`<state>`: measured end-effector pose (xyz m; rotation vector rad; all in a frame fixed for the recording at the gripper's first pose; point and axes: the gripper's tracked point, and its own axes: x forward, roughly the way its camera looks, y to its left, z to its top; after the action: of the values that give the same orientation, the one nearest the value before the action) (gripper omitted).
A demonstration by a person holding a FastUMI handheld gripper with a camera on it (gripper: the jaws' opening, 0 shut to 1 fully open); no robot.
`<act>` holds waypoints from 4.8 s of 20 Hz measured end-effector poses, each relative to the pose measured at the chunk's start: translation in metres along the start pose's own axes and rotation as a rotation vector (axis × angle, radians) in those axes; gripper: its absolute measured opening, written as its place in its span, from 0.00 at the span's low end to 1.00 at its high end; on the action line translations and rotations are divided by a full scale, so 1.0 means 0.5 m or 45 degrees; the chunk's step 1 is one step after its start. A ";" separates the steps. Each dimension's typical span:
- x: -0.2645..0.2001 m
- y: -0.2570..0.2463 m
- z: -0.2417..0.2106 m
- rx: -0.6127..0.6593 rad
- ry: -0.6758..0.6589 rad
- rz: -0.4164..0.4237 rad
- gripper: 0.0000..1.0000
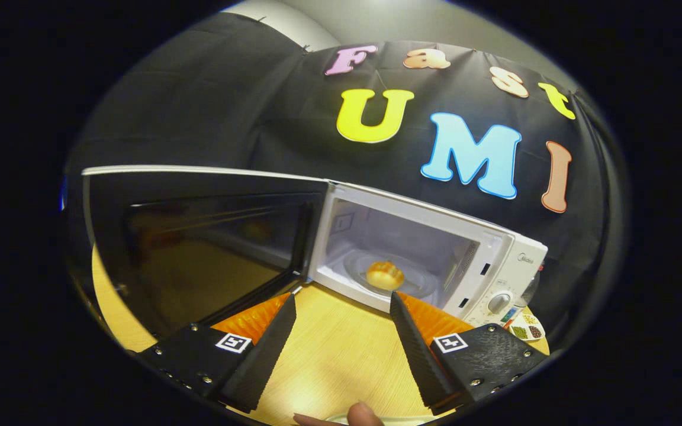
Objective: Open the microwave, put the food inside, and close the microwave door.
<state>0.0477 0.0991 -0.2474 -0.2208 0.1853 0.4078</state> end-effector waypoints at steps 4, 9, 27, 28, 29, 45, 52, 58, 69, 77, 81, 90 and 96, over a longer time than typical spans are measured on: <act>-0.140 0.086 0.034 -0.023 -0.132 0.078 0.96; -0.230 0.224 0.050 -0.093 -0.231 0.176 0.96; -0.047 0.446 0.026 0.082 -0.167 0.143 0.65; -0.050 0.443 0.026 0.095 -0.167 0.139 0.40; -0.041 0.445 0.020 0.112 -0.167 0.148 0.33; -0.050 0.245 0.007 0.181 -0.165 -0.022 0.01; -0.036 0.032 -0.013 0.211 -0.131 -0.175 0.01; -0.002 -0.127 -0.034 0.283 -0.097 -0.283 0.01; 0.119 -0.297 -0.041 0.312 -0.058 -0.377 0.01; 0.219 -0.343 -0.055 0.313 -0.033 -0.432 0.01; 0.231 -0.364 -0.050 0.187 -0.105 -0.559 0.01; 0.173 -0.314 -0.035 0.358 0.006 -0.425 0.01; 0.028 -0.218 0.090 0.296 -0.081 -0.389 0.02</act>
<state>0.1114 0.0180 -0.1882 -0.0058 0.1323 0.0874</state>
